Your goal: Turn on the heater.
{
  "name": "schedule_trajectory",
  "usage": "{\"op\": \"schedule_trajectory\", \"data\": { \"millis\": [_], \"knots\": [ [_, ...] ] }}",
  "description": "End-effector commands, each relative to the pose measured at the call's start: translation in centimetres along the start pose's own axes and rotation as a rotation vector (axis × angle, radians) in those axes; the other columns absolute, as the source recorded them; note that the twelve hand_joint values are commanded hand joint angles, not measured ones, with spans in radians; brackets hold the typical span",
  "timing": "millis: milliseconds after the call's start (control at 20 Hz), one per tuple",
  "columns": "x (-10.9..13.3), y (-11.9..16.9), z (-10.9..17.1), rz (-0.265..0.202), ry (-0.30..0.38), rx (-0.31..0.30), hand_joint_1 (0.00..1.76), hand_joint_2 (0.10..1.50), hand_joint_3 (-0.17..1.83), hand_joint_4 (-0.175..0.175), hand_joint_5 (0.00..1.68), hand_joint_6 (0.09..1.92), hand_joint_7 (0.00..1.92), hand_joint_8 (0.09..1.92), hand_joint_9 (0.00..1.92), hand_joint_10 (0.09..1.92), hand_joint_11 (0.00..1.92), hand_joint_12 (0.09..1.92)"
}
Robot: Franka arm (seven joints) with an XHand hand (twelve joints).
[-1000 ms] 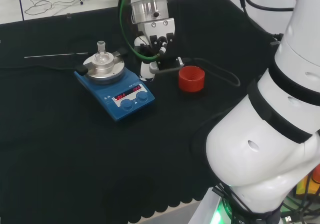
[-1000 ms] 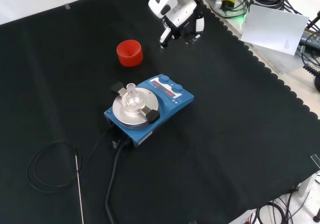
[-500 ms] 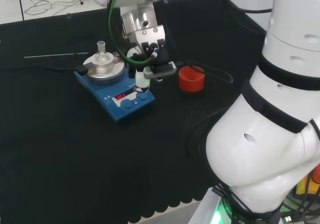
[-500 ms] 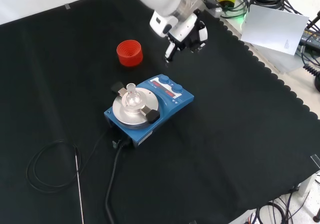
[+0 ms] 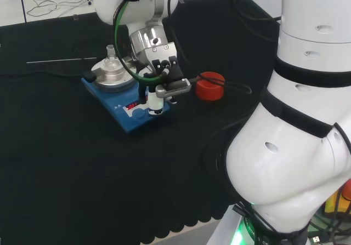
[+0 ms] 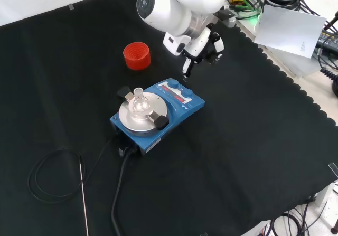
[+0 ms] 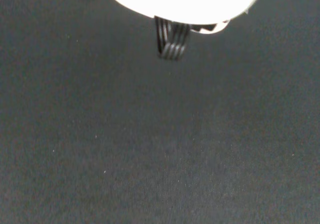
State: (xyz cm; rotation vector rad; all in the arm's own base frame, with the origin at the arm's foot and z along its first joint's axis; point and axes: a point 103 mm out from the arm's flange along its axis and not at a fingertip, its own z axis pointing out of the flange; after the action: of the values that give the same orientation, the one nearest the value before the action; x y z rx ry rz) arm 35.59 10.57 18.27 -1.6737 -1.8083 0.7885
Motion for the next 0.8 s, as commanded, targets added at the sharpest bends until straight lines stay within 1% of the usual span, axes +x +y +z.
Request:
{"op": "schedule_trajectory", "data": {
  "millis": [50,350,800],
  "knots": [
    [0.4,0.2,0.7,-0.018,-0.002,-0.007,1.41,0.59,1.09,-0.039,0.28,0.52,1.50,1.55,1.65,1.45,1.25,1.35],
    [0.9,0.8,0.4,-0.024,-0.018,0.000,1.41,0.59,1.09,-0.036,0.27,0.50,1.50,1.55,1.65,1.45,1.25,1.35],
    [1.6,2.2,0.7,-0.036,-0.017,0.023,1.41,0.58,1.11,-0.033,0.28,0.44,1.50,1.55,1.65,1.46,1.25,1.35]
  ]
}}
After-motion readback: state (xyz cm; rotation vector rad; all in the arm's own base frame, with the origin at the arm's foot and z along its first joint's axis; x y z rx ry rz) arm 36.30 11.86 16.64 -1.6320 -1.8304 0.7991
